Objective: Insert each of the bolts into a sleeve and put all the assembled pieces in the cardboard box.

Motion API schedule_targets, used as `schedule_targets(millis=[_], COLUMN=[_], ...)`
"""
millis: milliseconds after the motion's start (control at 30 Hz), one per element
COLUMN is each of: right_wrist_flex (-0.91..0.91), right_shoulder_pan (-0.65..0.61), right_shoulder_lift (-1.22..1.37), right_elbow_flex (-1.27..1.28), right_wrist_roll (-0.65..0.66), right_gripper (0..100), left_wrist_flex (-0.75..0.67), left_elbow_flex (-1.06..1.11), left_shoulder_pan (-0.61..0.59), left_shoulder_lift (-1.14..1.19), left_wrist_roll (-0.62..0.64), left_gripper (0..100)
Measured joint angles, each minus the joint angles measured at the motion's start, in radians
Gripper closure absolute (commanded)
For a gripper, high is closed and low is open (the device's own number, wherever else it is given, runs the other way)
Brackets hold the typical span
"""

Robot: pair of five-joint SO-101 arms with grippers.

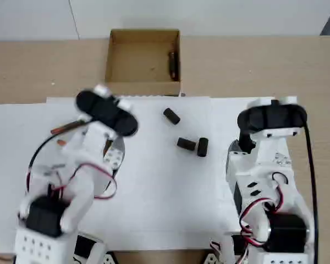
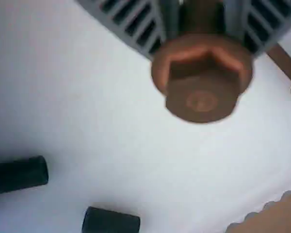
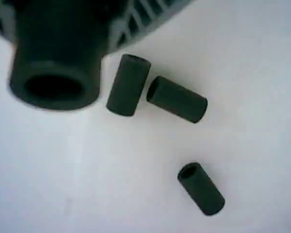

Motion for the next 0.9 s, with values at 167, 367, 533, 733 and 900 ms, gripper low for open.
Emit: schedule_targets(millis=[167, 367, 533, 733, 900], right_wrist_flex=[-0.091, -0.219, -0.37, -0.411, -0.411], right_shoulder_pan=[-0.035, -0.189, -0.339, -0.516, -0.608], right_shoulder_lift=[-0.118, -0.253, -0.381, -0.511, -0.531], right_elbow_flex=[0.178, 0.376, 0.557, 0.717, 0.746], right_wrist_roll=[-0.002, -0.002, -0.002, -0.002, -0.002], right_gripper=[99.5, 99.5, 99.5, 99.5, 99.5], left_wrist_flex=[-0.078, -0.086, -0.089, -0.164, -0.318], left_elbow_flex=[0.219, 0.384, 0.471, 0.532, 0.606], left_shoulder_pan=[0.0, 0.0, 0.0, 0.003, 0.011], left_shoulder_lift=[-0.281, -0.516, -0.643, -0.66, -0.66], left_wrist_roll=[0.101, 0.215, 0.342, 0.497, 0.623], left_gripper=[100, 100, 100, 100, 99])
